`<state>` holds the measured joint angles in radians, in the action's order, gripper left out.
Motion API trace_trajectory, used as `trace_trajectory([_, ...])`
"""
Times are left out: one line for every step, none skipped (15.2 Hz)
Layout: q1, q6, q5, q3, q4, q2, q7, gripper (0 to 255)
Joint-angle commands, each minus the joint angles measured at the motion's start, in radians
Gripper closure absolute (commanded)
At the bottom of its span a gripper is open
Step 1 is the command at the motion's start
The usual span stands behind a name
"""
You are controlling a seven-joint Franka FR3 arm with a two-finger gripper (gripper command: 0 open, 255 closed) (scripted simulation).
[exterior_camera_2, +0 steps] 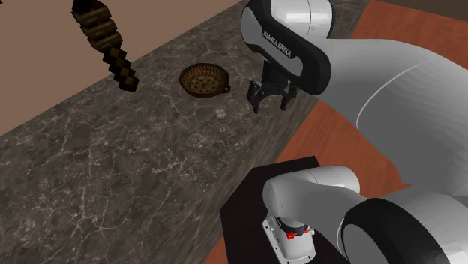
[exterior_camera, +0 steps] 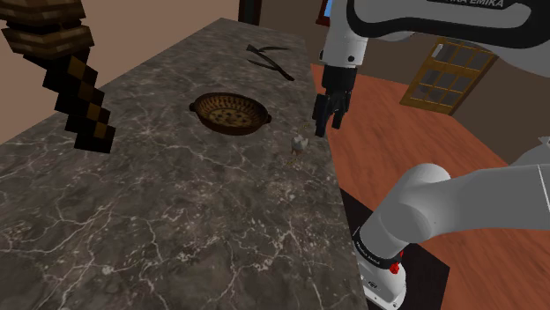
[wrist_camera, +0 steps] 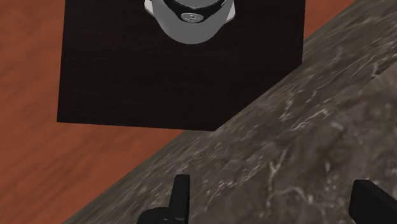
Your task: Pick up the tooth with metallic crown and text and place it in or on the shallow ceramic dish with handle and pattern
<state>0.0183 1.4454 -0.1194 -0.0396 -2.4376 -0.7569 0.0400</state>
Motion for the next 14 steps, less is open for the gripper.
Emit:
trace_trajectory([0.000,0.000,0.000,0.000,0.000,0.000,0.000,0])
trace_trajectory([-0.007,-0.010,-0.016,-0.022,0.011,-0.010,-0.030,0])
trace_trajectory([-0.013,-0.019,-0.032,-0.045,0.023,-0.019,-0.061,0])
trace_trajectory([-0.019,-0.028,-0.048,-0.067,0.037,-0.026,-0.091,0])
trace_trajectory([-0.024,-0.036,-0.063,-0.090,0.052,-0.031,-0.122,0])
trace_trajectory([-0.029,-0.044,-0.078,-0.113,0.068,-0.035,-0.153,0])
trace_trajectory([-0.034,-0.051,-0.093,-0.135,0.085,-0.037,-0.184,0])
trace_trajectory([-0.038,-0.058,-0.107,-0.158,0.103,-0.037,-0.215,0])
trace_trajectory([-0.041,-0.064,-0.120,-0.182,0.122,-0.036,-0.245,0])
trace_trajectory([-0.044,-0.070,-0.133,-0.205,0.143,-0.034,-0.276,0])
trace_trajectory([-0.046,-0.075,-0.146,-0.229,0.165,-0.030,-0.307,0])
trace_trajectory([-0.047,-0.080,-0.157,-0.252,0.188,-0.024,-0.339,0])
trace_trajectory([-0.048,-0.085,-0.168,-0.277,0.212,-0.018,-0.370,0])
trace_trajectory([-0.048,-0.089,-0.178,-0.301,0.237,-0.010,-0.401,0])
